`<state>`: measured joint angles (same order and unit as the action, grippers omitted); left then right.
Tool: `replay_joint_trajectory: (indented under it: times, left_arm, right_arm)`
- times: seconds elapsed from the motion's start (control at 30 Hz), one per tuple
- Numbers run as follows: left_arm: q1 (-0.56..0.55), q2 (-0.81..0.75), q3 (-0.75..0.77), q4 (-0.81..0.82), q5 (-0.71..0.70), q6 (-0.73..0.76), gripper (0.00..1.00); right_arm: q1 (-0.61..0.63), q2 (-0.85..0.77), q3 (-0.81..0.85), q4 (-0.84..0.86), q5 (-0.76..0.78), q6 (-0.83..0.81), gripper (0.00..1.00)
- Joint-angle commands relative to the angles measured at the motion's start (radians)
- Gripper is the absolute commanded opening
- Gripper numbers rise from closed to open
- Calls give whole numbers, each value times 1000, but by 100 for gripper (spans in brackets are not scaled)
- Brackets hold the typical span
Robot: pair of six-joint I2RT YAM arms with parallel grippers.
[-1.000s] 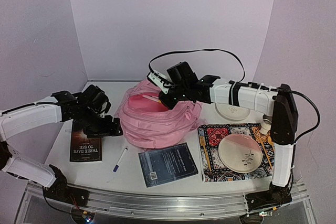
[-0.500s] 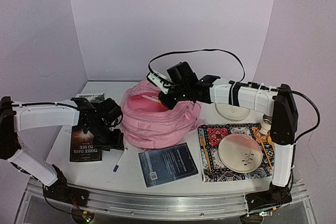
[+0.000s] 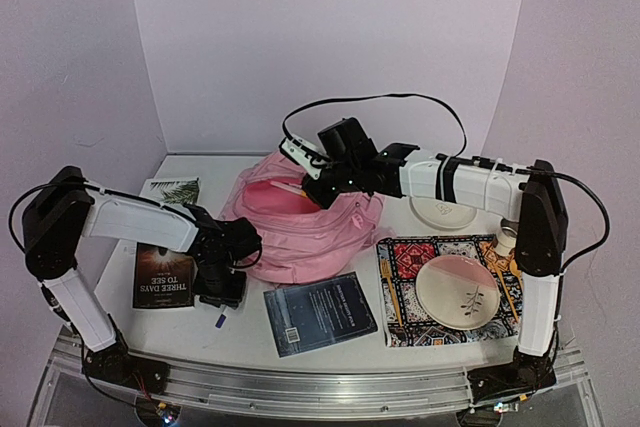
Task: Pack the student bag
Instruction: Grab the pen at the center of the board.
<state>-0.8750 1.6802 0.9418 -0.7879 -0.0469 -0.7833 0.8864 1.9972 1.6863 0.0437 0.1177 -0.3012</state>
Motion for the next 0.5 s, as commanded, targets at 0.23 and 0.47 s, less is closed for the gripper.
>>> replay_joint_trajectory:
  times: [0.23,0.47]
  left_arm:
    - [-10,81,43,75,31,15,17]
    - [-7,6,8,75,39,-23,3]
  right_arm:
    - [8,-15,45,94,-30,4,0]
    - [7,-18,44,94,-24,-7,0]
